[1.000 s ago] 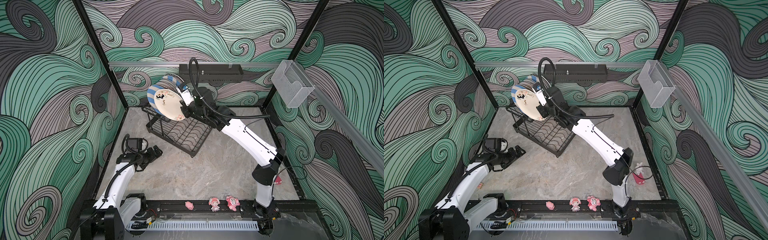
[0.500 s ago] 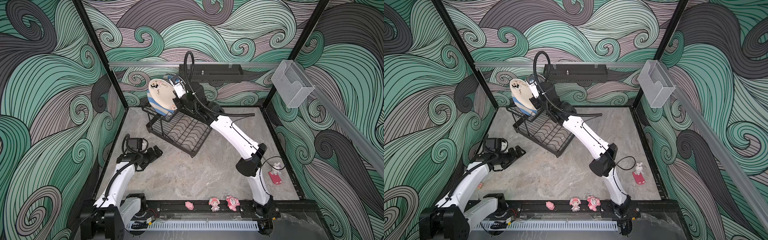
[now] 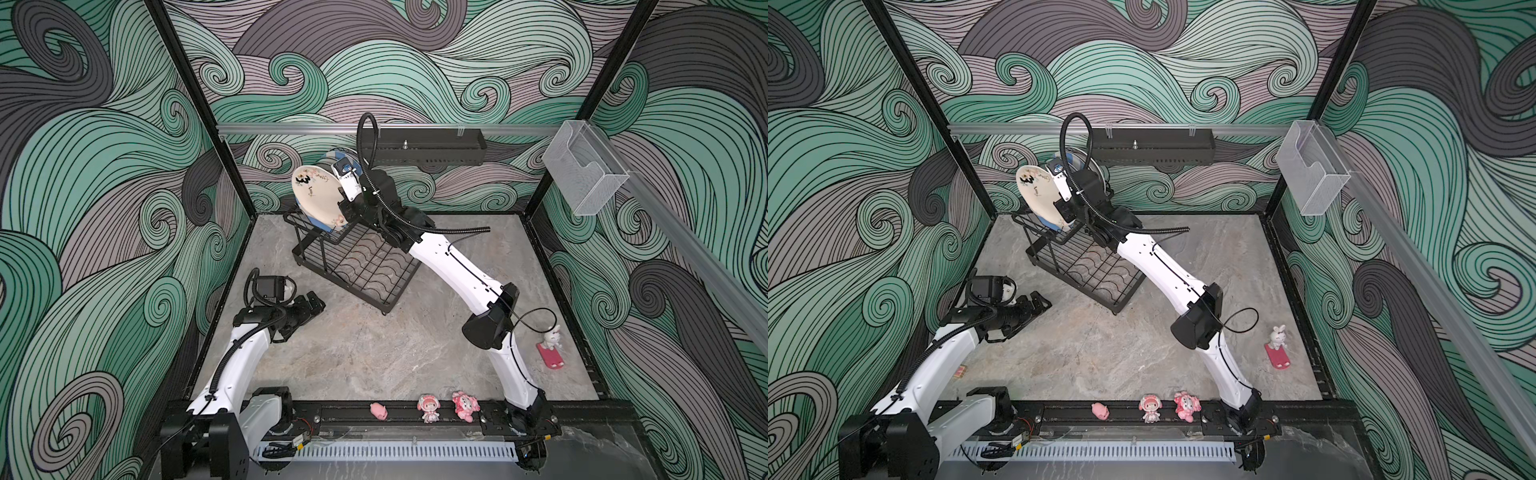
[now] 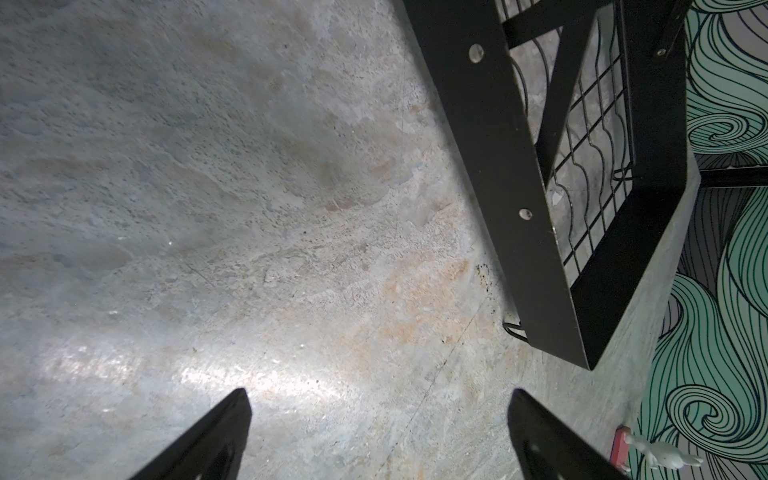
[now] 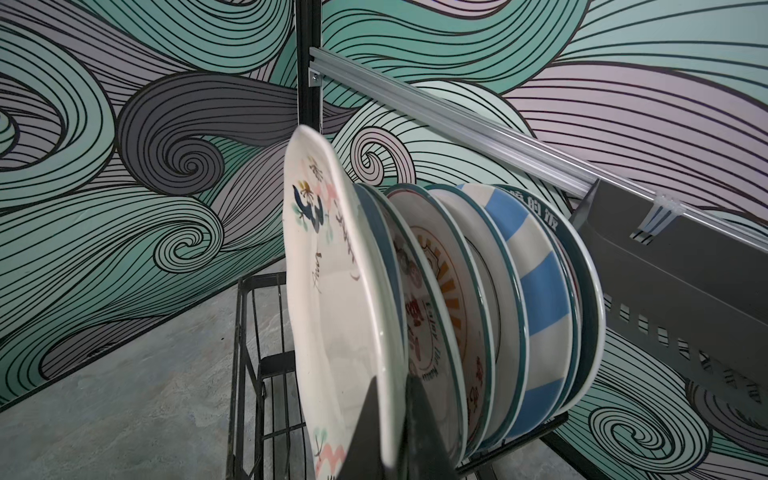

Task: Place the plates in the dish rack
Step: 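Lower the flower plate into the rack slot and hold it with the right gripper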

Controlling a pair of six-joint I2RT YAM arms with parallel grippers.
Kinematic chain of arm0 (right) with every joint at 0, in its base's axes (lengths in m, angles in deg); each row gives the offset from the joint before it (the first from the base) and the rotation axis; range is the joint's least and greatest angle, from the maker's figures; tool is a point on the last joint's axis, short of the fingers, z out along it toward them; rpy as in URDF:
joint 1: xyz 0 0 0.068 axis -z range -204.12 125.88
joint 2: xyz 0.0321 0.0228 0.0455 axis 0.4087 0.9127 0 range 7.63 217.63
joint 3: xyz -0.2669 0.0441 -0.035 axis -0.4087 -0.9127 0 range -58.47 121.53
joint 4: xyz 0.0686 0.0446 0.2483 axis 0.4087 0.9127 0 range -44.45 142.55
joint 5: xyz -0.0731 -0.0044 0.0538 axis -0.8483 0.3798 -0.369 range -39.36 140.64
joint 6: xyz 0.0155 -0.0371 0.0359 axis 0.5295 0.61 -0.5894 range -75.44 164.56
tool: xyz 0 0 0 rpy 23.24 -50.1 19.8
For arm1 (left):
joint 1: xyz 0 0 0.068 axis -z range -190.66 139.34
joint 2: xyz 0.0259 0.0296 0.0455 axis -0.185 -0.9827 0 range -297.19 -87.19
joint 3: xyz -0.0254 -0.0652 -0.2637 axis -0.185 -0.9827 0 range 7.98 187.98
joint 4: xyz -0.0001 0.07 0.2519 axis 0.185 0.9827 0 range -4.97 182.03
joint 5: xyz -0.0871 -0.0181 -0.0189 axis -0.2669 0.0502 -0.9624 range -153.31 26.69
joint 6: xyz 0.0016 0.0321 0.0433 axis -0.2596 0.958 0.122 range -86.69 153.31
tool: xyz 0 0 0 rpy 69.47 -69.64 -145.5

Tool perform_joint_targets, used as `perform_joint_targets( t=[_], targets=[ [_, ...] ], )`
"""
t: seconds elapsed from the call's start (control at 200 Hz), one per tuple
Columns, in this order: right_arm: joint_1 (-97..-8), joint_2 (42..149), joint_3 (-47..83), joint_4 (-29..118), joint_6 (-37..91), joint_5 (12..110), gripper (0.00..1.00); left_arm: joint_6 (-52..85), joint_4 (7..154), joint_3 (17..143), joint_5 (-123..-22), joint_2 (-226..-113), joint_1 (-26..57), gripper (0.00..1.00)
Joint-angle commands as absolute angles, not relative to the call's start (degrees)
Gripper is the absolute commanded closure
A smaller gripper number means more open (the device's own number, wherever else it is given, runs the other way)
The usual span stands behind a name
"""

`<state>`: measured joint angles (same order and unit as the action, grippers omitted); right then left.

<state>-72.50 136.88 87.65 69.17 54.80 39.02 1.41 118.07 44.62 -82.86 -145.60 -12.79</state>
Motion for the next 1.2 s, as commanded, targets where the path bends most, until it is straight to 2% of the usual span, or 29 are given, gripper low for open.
perform_joint_targets(
  t=[0.0,0.51,1.106,1.196],
  targets=[
    [-72.2,135.7,90.1,60.9,53.6,37.7,1.00,2.1,119.4,44.8,-82.4,-145.9,-13.1,0.01],
    [-72.7,137.4,87.3,58.8,53.4,37.6,1.00,2.0,119.1,44.6,-82.3,-145.8,-13.1,0.01],
    [-73.0,142.0,90.3,59.5,54.3,38.0,1.00,1.9,118.8,44.4,-82.1,-145.7,-13.1,0.01],
    [-73.0,142.1,90.6,59.8,54.6,37.9,0.87,1.8,118.8,44.4,-82.0,-145.6,-13.1,0.01]
  ],
)
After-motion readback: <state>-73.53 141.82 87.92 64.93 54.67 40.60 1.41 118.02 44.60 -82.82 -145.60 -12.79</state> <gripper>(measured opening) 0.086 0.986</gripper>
